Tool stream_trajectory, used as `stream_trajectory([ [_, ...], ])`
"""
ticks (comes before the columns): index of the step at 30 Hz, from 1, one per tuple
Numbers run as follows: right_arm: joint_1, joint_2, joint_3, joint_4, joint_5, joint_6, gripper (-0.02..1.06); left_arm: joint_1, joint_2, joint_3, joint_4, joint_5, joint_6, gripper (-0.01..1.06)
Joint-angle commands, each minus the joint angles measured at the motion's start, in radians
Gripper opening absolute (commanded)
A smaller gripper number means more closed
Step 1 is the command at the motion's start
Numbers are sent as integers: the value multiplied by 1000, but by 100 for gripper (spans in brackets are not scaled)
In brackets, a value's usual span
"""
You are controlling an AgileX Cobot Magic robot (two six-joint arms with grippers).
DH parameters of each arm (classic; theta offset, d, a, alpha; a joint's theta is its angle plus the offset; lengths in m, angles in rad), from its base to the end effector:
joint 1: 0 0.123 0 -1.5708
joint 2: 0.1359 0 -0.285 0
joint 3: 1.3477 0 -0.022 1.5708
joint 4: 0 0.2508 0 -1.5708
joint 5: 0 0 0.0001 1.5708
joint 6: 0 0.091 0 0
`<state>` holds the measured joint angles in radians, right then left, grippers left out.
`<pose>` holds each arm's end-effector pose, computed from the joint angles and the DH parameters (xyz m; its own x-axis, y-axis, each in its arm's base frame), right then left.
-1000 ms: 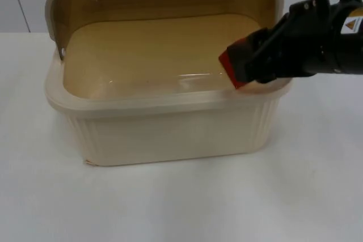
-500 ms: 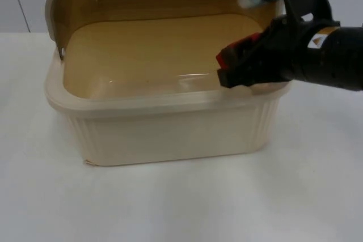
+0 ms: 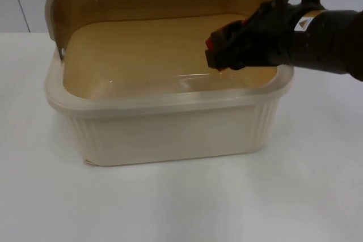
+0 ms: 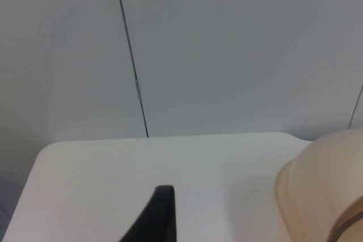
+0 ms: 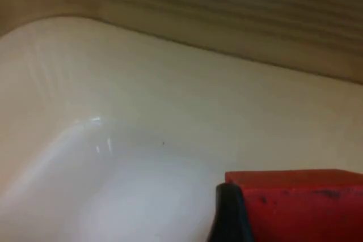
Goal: Open the box lid with the left hand, place the block into the box with the right hand, then close the box lid with the left hand.
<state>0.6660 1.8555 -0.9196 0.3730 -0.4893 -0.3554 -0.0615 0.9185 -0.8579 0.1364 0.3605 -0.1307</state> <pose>0.3097 0.2235 0.1755 -0.2866 -0.2538 -0.9238 -0.4907 0.8671 -0.0860 0.1952 -0.0076 0.3699 -0.3243 0.0170 -0.9458 0.0152 0.9998 0.0128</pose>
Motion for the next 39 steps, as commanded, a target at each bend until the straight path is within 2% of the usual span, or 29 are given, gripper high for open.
stream_trajectory([
  [1,5,6,-4,-2,3,3,65,5,0,-5,5,0,0,103],
  [3,5,6,-4,-4,23,3,96,5,0,-5,5,0,0,103],
  [4,5,4,-4,-6,23,3,104,5,0,-5,5,0,0,103],
  [12,6,0,-4,-6,50,3,105,5,0,-5,5,0,0,103],
  [17,33,-63,-4,-6,246,-41,105,5,0,-5,5,2,0,103],
  [18,33,-63,-4,-6,246,-41,105,5,0,-5,5,2,0,103],
  [22,66,-149,-4,13,372,-61,104,5,0,-5,5,2,0,103],
  [23,66,-149,-4,13,372,-61,104,5,0,-5,5,2,0,103],
  [25,67,-217,-4,46,477,-61,104,5,0,-5,6,3,0,103],
  [28,67,-306,0,46,582,-61,104,5,0,-5,6,16,0,103],
  [34,59,-416,51,48,622,-54,104,5,0,-5,6,18,0,103],
  [39,-25,-525,112,41,670,-53,104,5,0,-5,6,18,0,103],
])
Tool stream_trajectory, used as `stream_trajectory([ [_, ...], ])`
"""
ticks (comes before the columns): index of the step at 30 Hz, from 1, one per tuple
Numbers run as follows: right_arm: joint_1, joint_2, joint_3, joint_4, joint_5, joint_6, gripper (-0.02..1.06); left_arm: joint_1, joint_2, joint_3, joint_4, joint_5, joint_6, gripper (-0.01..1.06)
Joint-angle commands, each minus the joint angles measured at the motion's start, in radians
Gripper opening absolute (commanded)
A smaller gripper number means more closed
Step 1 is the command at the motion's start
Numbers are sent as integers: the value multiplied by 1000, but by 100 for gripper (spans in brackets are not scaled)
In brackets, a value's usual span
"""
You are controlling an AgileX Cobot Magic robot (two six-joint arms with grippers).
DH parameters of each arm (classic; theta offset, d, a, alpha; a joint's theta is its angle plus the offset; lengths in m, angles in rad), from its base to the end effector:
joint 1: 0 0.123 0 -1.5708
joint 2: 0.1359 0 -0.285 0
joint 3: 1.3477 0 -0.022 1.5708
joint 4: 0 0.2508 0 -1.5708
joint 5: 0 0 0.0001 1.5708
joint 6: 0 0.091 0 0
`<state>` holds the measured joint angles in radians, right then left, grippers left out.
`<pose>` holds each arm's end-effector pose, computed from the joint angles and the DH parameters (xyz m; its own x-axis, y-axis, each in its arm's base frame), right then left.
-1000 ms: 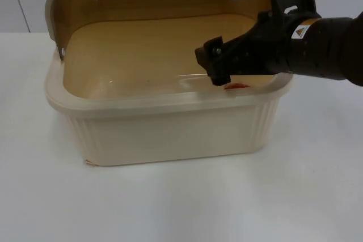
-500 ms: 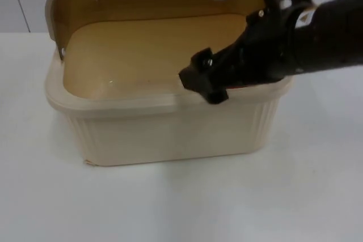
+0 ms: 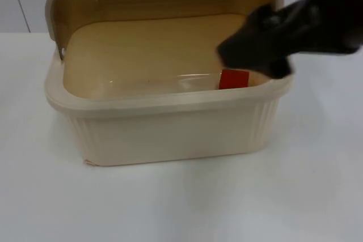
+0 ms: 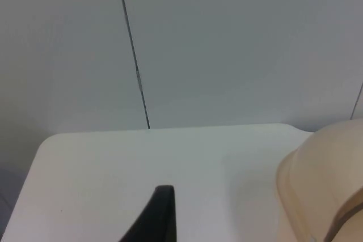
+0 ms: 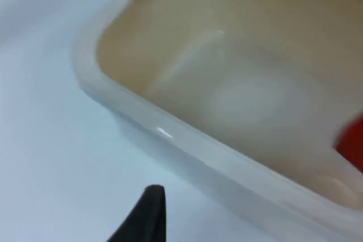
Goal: Open the box lid with the left hand, place the block into the box with the right hand, then close the box lid with the left hand.
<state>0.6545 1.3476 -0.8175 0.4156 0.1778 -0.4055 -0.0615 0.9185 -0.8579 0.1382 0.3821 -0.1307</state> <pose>0.2227 0.1791 0.2675 -0.4546 -0.3434 -0.8218 -0.6518 0.7571 0.0442 0.1946 -0.0073 0.3681 -0.3443 0.0188 -0.9387 0.0125 0.9998 0.0155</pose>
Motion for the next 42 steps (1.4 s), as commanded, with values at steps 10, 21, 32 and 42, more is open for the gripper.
stream_trajectory([
  [10,-504,-336,10,-231,199,81,104,5,0,-5,5,-3,0,103],
  [21,-768,-562,10,-231,317,156,104,5,0,-5,1,-3,0,103],
  [32,-768,-609,10,-231,328,159,104,5,0,-5,1,-3,-68,103],
  [42,-768,-621,10,-220,298,166,104,5,0,-5,-22,-21,-68,103],
])
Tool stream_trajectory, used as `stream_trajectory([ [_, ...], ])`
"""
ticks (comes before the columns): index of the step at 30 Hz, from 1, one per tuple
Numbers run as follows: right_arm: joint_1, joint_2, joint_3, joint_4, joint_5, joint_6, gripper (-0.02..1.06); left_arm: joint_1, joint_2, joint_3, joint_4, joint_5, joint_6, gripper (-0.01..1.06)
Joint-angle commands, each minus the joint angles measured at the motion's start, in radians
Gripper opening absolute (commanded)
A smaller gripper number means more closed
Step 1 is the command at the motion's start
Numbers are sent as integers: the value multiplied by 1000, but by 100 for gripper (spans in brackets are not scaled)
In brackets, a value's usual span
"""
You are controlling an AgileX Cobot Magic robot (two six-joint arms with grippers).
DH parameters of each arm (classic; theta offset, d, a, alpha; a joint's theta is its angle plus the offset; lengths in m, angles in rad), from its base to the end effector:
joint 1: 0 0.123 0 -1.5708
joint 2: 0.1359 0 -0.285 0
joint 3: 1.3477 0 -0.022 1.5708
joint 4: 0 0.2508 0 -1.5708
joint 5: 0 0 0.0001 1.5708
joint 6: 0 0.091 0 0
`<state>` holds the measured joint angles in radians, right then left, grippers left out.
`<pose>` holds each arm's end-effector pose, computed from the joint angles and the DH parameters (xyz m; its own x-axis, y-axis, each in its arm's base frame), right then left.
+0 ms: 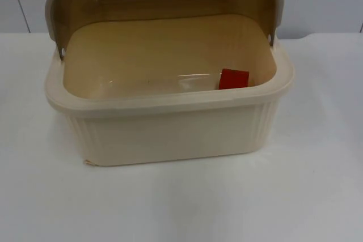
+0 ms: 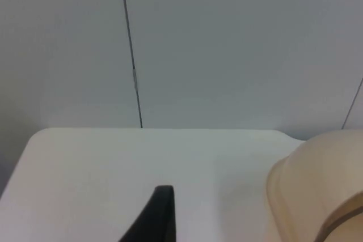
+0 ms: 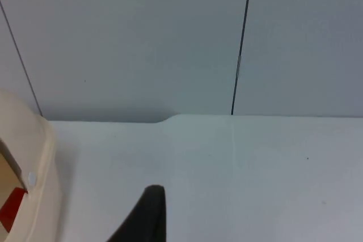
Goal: Open the box lid with the left hand, place the block into the box with the right hand, then close the box lid with the left hand.
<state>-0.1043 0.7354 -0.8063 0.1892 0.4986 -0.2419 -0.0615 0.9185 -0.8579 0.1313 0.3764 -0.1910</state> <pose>0.1464 -0.0071 0.3726 -0.3256 -0.0412 -0.9446 -0.0053 0.9991 -0.0418 0.1948 -0.0076 0.3685 -0.3396 -0.0479 -0.9393 -0.0071 0.9988 -0.0483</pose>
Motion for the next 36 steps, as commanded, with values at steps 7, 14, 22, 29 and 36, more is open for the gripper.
stream_trajectory([
  [7,-9,-9,-1,3,-12,19,104,-24,42,-42,-40,-15,117,103],
  [14,-9,-7,-1,-1,-16,19,104,-103,157,-180,-40,5,278,103],
  [22,-9,-6,-1,-1,-18,28,104,-267,417,-345,112,-202,766,103],
  [29,-9,-6,-1,-1,-18,42,104,-364,584,-347,480,-435,846,103],
  [36,-9,-6,-1,-1,-16,47,104,-410,633,-347,478,-435,844,103],
])
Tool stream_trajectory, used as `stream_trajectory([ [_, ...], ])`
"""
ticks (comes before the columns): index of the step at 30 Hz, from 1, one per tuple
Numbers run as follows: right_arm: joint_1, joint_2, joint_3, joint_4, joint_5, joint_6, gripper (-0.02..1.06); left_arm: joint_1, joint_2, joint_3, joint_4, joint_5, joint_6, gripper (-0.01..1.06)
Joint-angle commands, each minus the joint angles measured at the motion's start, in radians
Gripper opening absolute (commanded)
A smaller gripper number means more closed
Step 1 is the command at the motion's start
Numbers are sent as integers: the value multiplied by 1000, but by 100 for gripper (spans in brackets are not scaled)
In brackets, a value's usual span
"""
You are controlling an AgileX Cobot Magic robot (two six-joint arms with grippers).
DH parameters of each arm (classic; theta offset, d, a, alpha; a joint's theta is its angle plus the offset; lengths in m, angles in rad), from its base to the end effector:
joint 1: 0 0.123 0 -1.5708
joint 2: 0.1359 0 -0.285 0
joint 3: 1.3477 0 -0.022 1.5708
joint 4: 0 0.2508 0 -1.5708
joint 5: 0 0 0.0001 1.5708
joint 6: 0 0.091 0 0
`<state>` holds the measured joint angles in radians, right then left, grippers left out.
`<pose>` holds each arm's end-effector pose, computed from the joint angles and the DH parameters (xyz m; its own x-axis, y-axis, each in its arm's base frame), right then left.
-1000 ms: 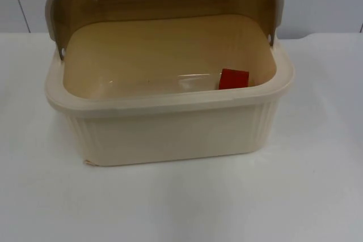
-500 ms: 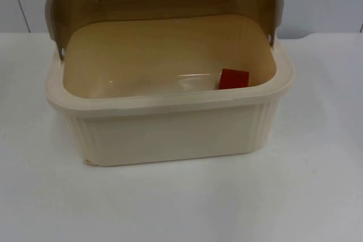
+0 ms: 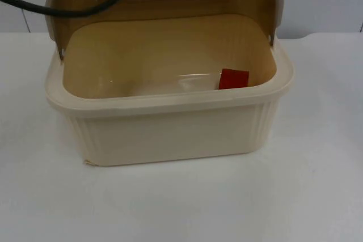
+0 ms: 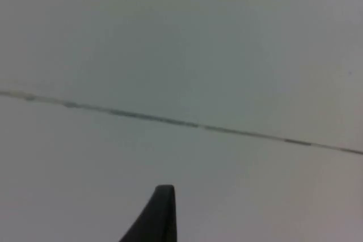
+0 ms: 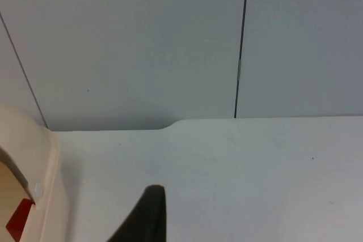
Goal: Open the box lid with the left hand, place the block into the box with the right hand, then close the box lid with the left hand.
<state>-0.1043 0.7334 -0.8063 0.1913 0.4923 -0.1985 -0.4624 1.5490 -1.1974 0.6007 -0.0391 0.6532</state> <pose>0.1461 -0.0071 0.3734 -0.3176 0.0037 -0.9482 0.0096 1.0000 0.0007 0.3292 -0.1663 0.3408 0.3778 0.8730 -0.3084 0.3408 0.1786 0.9230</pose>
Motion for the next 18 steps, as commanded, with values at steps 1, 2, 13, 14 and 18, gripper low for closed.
stream_trajectory([
  [1,-9,-4,-1,-3,-10,4,104,-9,4,-8,-1,-20,-12,102],
  [2,-9,-4,-1,-3,-10,4,104,-9,6,-8,-24,-17,-24,97],
  [13,-9,-4,-1,3,-10,4,104,-9,6,-8,-210,39,-33,0],
  [14,-9,-4,-1,3,-10,4,104,-9,8,-8,-216,39,-33,0],
  [18,-9,-4,-1,3,-10,4,104,-9,20,-8,-226,9,-35,0],
])
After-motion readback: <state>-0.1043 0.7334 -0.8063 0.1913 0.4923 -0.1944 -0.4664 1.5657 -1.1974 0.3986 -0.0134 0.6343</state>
